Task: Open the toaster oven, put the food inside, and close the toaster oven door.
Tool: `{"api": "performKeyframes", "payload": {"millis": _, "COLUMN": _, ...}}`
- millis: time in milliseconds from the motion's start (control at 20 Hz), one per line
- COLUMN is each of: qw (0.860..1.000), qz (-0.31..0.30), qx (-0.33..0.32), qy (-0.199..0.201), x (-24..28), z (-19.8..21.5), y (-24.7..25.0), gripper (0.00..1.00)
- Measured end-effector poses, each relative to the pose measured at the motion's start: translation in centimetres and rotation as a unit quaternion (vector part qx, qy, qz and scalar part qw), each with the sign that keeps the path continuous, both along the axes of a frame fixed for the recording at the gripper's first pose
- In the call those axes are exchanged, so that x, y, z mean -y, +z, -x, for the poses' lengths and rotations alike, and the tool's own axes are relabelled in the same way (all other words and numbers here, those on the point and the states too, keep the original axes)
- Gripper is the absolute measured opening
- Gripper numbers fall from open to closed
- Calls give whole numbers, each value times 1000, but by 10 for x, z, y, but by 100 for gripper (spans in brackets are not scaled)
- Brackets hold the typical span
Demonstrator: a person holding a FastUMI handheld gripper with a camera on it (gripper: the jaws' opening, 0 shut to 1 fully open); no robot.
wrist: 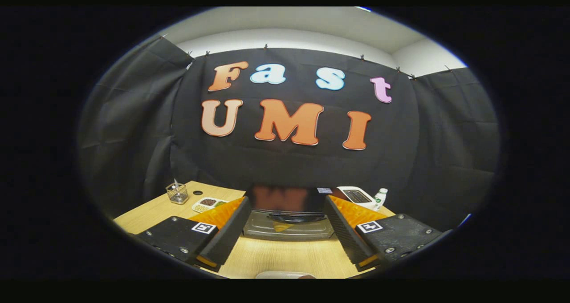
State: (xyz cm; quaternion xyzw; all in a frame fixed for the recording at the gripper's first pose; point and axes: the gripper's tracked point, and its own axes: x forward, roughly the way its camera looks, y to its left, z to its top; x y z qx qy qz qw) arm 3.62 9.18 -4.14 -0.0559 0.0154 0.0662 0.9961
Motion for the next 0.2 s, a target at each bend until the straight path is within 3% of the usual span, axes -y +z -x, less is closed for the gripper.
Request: {"api": "performKeyframes", "payload": {"millis": 200, "qw": 1000, "qz": -2, "qx": -6, "qy": 2, "x": 7, "z": 19, "y": -3, "gripper": 99}}
